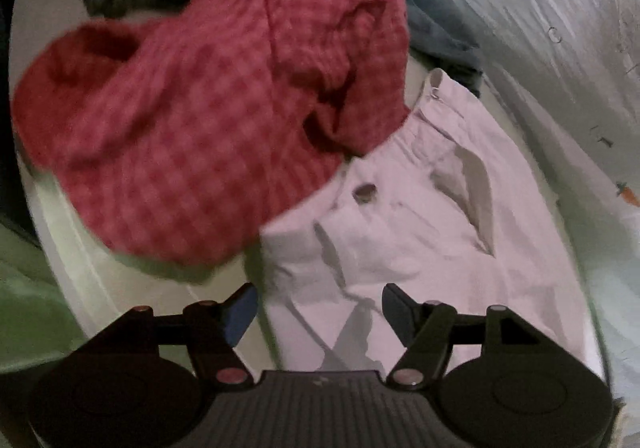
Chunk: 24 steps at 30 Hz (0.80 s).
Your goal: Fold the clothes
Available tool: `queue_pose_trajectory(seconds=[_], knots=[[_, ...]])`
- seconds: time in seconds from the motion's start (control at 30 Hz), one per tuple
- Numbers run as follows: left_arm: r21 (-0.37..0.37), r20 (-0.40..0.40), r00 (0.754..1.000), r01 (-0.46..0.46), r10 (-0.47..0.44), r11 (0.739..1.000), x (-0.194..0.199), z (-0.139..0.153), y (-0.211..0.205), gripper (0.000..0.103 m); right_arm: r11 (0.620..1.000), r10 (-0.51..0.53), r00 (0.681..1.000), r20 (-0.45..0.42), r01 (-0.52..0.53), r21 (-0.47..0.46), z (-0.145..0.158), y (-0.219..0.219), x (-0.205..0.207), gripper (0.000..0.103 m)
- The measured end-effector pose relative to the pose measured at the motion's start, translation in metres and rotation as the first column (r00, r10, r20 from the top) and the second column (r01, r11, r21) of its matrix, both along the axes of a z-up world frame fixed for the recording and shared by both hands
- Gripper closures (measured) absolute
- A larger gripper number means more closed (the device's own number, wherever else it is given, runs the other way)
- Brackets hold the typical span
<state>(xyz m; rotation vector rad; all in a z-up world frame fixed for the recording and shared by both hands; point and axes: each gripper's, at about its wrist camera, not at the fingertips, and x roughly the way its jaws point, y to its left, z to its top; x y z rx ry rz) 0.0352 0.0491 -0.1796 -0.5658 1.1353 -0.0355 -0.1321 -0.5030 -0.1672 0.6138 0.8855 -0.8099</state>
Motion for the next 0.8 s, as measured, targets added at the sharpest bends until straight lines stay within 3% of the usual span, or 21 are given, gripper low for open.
queue_pose_trajectory(seconds=[0.07,0.13,0.23,0.33,0.4,0.5,0.57,0.67,0.8], knots=[[0.006,0.002,0.999,-0.043,0.043,0.999,-0.001,-0.003,-0.003,0.041,1.0,-0.009,1.0,0.009,0.009,0.005,-0.001,0.001,-0.011,0.009],[0.034,-0.002,0.999,-0.04,0.04,0.999,-0.001,-0.006,-0.005,0.071,1.0,-0.019,1.0,0.015,0.019,0.006,-0.002,0.002,-0.022,0.009],[0.063,0.012,1.0,-0.012,0.011,0.998,-0.004,-0.003,-0.001,0.08,0.999,-0.045,0.998,0.034,0.044,0.013,-0.001,0.003,-0.042,0.009],[0.034,0.016,0.997,-0.073,0.073,0.997,-0.009,-0.002,0.019,0.082,0.996,-0.082,0.992,0.096,0.079,0.038,0.001,0.001,-0.073,0.009],[0.0,0.01,0.993,-0.116,0.116,0.993,-0.01,-0.006,0.031,0.082,0.99,-0.131,0.98,0.149,0.121,0.076,0.0,-0.003,-0.1,0.009],[0.027,0.018,0.995,-0.103,0.103,0.994,-0.011,-0.005,0.031,0.082,0.971,-0.227,0.95,0.215,0.204,0.126,-0.004,-0.012,-0.144,0.009],[0.065,0.038,0.996,-0.086,0.083,0.994,-0.014,0.001,0.023,0.081,0.948,-0.31,0.916,0.254,0.278,0.153,-0.007,-0.019,-0.176,0.009],[0.081,0.056,0.993,-0.11,0.106,0.991,-0.021,0.006,0.017,0.081,0.887,-0.455,0.833,0.314,0.395,0.239,-0.014,-0.04,-0.227,0.009],[0.073,0.055,0.985,-0.166,0.162,0.983,-0.032,0.012,0.014,0.083,0.762,-0.643,0.673,0.366,0.513,0.395,-0.025,-0.068,-0.294,0.009]])
